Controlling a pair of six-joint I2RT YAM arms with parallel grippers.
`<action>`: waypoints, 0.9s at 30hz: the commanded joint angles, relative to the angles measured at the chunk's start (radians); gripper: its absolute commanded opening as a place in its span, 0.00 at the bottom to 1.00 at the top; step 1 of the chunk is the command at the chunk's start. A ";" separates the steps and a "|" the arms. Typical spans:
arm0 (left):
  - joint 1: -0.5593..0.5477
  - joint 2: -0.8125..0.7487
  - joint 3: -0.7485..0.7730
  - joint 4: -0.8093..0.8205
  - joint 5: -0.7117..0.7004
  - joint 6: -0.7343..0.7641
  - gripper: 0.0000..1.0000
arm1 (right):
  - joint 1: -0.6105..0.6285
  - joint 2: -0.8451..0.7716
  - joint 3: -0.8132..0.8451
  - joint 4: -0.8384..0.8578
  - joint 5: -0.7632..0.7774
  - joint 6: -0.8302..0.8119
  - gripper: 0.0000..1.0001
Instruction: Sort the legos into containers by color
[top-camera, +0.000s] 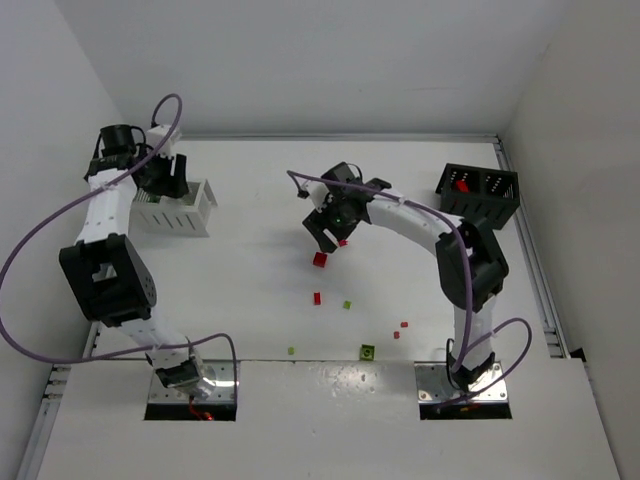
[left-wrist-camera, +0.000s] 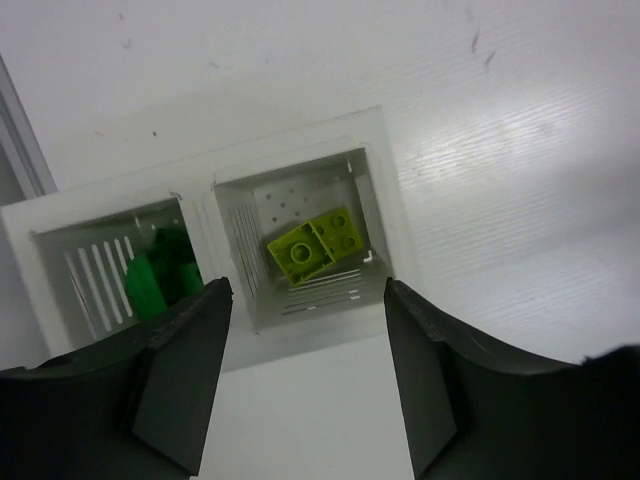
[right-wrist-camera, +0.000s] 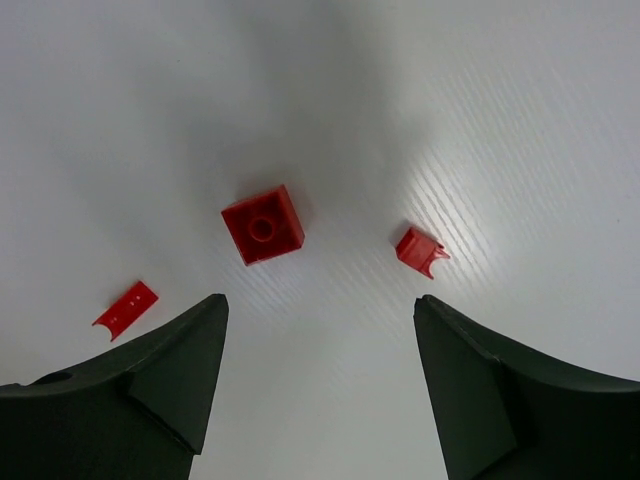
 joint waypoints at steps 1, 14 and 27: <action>0.012 -0.141 0.059 0.018 0.146 -0.036 0.68 | 0.034 0.035 0.041 0.019 0.018 -0.012 0.75; -0.019 -0.385 0.100 -0.002 0.243 -0.093 0.72 | 0.129 0.165 0.044 0.080 0.112 -0.075 0.75; -0.148 -0.660 -0.204 -0.046 0.247 0.112 0.74 | 0.100 0.152 0.015 0.104 0.136 -0.065 0.27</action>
